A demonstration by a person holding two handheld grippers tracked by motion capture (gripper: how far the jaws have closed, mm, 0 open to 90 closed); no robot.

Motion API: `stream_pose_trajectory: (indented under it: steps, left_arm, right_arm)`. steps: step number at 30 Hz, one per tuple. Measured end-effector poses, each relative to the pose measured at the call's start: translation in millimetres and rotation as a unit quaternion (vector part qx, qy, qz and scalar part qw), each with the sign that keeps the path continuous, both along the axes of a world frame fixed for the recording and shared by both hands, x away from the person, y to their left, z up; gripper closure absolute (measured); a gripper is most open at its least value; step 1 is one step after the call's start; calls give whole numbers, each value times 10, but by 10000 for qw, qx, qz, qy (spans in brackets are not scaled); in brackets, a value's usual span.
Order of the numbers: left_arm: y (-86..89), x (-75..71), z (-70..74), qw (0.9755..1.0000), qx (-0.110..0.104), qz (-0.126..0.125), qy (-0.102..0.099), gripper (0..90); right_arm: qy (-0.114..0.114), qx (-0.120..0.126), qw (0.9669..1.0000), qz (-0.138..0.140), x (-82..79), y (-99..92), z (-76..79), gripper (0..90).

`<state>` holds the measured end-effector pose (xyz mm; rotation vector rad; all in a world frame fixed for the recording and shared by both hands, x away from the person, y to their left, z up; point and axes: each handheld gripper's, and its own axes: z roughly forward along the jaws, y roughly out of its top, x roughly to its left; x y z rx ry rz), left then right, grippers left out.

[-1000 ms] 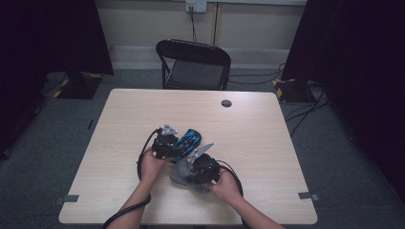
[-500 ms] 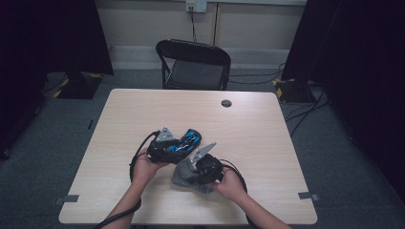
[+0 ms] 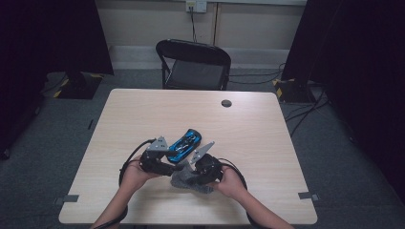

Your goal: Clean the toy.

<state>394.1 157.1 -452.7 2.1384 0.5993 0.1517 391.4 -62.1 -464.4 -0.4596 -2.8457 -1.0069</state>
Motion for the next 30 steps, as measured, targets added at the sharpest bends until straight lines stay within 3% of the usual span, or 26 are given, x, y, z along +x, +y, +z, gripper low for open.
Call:
stream_pose_trajectory:
  steps: [7,10,19,22,26,30]
  left_arm:
    - [-38,-39,-53,9998,101,-167,67,365]
    - [-68,-52,-50,9997,92,-237,66,366]
    - [-203,-123,-44,9985,171,-514,-25,368]
    - [-288,-138,-62,9974,217,-684,-58,364]
    - [-412,-141,-87,9961,299,-817,-142,356]
    - [-509,-110,-101,9969,156,-760,-130,342]
  right_arm:
    - [-37,-91,9999,-50,7,0,-20,649]
    - [-46,-101,9999,-129,25,-27,-16,566]
    - [-27,89,9983,-584,153,-318,44,373]
    - [-108,131,9966,-804,217,-411,73,349]
    - [-51,311,9946,-984,286,-493,109,340]
    - [-134,340,9926,-1155,336,-552,157,321]
